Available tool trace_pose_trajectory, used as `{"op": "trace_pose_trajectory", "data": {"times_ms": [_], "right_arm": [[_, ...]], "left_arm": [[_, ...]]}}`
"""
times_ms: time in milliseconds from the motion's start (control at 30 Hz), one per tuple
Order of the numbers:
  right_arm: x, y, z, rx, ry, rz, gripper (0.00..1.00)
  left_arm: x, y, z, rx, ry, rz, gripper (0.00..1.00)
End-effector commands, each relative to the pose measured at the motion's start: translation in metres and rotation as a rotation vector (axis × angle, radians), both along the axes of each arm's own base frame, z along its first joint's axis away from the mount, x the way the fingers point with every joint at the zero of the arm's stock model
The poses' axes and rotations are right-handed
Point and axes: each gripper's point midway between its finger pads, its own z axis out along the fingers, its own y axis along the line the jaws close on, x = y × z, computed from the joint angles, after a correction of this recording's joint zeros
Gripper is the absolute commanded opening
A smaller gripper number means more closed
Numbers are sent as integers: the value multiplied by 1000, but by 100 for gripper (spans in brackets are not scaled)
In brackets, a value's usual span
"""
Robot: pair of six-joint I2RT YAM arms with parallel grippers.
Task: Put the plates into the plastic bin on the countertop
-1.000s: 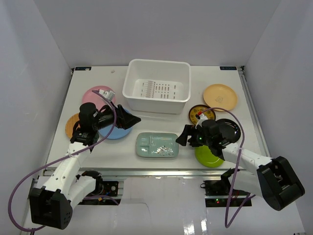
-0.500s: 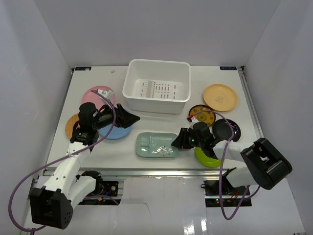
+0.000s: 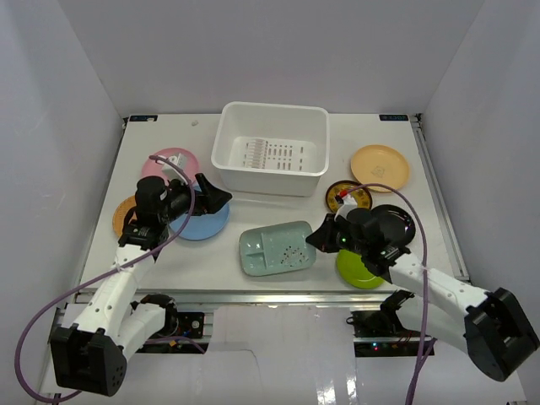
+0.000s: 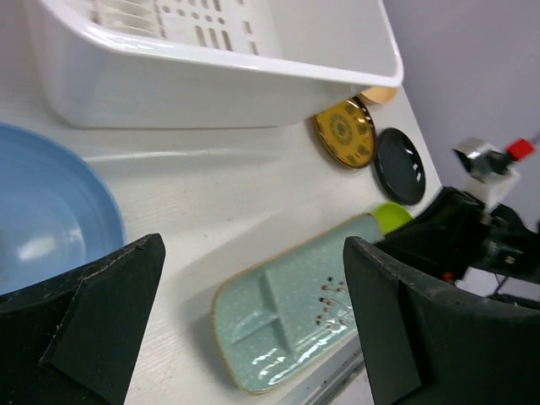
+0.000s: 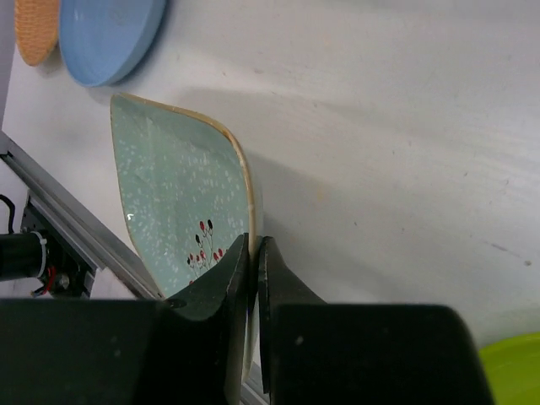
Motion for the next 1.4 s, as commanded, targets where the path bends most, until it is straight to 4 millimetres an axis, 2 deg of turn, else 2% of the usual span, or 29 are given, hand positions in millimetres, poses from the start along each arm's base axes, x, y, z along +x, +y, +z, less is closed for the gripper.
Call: {"op": "trace_pose_trajectory", "data": {"times_ms": [0, 33, 67, 133, 167, 233, 267, 333, 433, 467, 500, 533, 567, 600, 667, 733, 867, 933, 1100, 1300, 1367], "right_arm": [[24, 15, 125, 150, -286, 10, 8], [29, 15, 147, 170, -338, 2, 8], [38, 16, 192, 216, -424, -26, 8], [45, 20, 227, 262, -496, -32, 8], [49, 21, 262, 306, -557, -37, 8], [62, 27, 281, 314, -584, -47, 8], [67, 25, 312, 353, -639, -60, 8], [85, 30, 324, 353, -664, -86, 8], [131, 26, 344, 325, -695, -166, 8], [143, 26, 344, 316, -690, -185, 8], [165, 31, 341, 315, -665, -202, 8], [181, 23, 339, 311, -655, -222, 8], [191, 25, 334, 311, -633, -211, 8], [209, 27, 317, 290, -591, -219, 8], [226, 19, 312, 289, -569, -250, 8], [243, 13, 293, 255, -532, -276, 8], [261, 16, 250, 209, -447, -264, 8], [270, 18, 225, 162, -402, -263, 8], [282, 24, 176, 85, -319, -243, 8], [286, 30, 144, 25, -269, -232, 8], [284, 34, 132, 14, -238, -213, 12]], "left_arm": [[18, 26, 11, 38, -12, 161, 98], [21, 32, 5, 53, 19, 194, 98], [23, 36, 3, 57, 29, 215, 98], [24, 41, -1, 59, 45, 250, 98], [24, 44, 0, 56, 44, 268, 98], [21, 48, -5, 53, 77, 302, 98], [20, 52, -3, 56, 76, 328, 96], [15, 59, -9, 60, 104, 372, 93], [7, 73, -25, 51, 172, 477, 86], [5, 79, -29, 48, 191, 519, 84], [2, 83, -32, 50, 203, 541, 84], [-3, 86, -39, 54, 228, 560, 84], [-4, 94, -44, 50, 244, 624, 85], [-7, 106, -54, 70, 257, 692, 86], [-14, 114, -61, 60, 274, 749, 88], [-20, 119, -74, 70, 302, 780, 89], [-27, 122, -95, 68, 381, 818, 98], [-29, 122, -104, 78, 415, 828, 98], [-34, 127, -129, 100, 477, 869, 98], [-31, 129, -147, 98, 516, 902, 98], [-28, 129, -151, 99, 516, 907, 98]]}}
